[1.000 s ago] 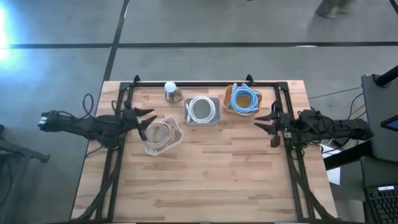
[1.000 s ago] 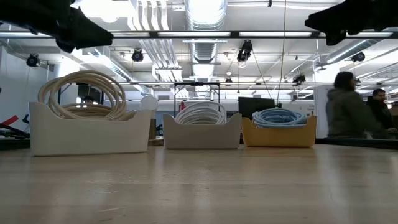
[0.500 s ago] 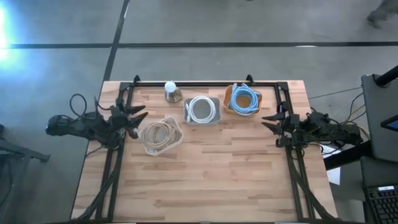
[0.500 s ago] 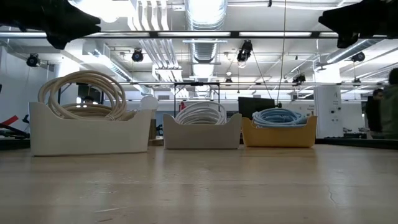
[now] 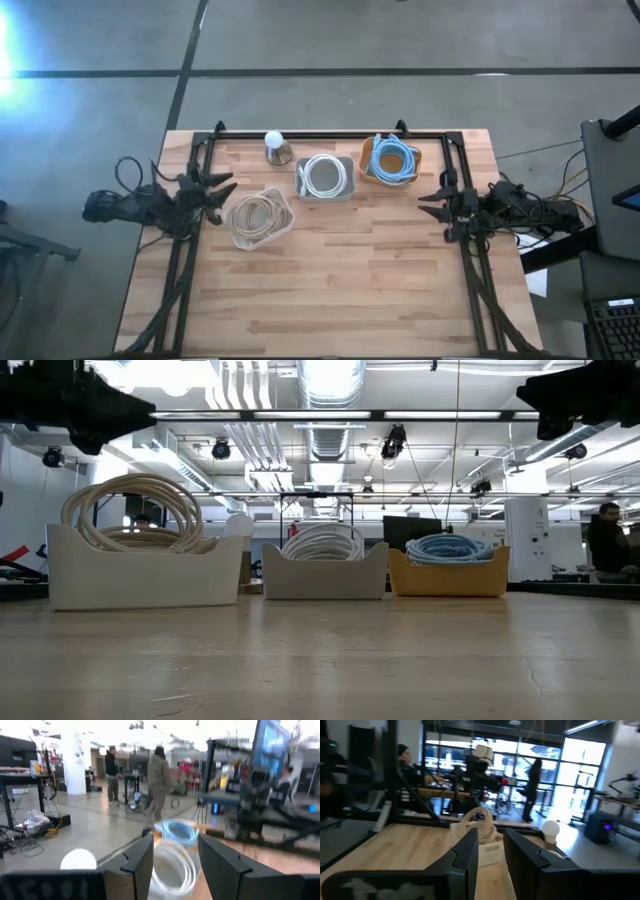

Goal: Sort HDMI cables
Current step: Return to Home Position

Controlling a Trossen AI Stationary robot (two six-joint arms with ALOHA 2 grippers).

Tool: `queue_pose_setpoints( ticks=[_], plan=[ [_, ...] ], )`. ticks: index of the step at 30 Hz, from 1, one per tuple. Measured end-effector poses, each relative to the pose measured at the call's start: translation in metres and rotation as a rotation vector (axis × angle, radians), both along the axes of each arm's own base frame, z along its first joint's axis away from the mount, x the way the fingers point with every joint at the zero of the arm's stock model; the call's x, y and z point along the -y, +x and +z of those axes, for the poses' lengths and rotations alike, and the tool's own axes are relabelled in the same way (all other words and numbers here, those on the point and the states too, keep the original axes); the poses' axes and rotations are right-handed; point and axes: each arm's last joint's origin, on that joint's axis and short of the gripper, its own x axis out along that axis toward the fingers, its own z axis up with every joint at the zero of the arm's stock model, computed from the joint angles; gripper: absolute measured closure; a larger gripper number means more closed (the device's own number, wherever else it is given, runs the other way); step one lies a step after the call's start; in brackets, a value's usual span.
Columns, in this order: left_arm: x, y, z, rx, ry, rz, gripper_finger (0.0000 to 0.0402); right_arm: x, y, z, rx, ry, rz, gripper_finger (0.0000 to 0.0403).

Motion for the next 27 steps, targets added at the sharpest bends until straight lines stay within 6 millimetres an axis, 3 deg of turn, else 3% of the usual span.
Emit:
queue_pose_setpoints(
  ticks=[19,27],
  plan=[
    [0.003,0.005,-0.013,-0.035,0.024,-0.066,0.0241,-0.001,0.007,-0.022,-0.077,-0.003,0.014,0.0316],
    [0.004,0.015,-0.037,0.017,0.018,-0.069,0.0241,-0.001,0.011,-0.037,-0.104,-0.004,0.014,0.0330]
  ],
)
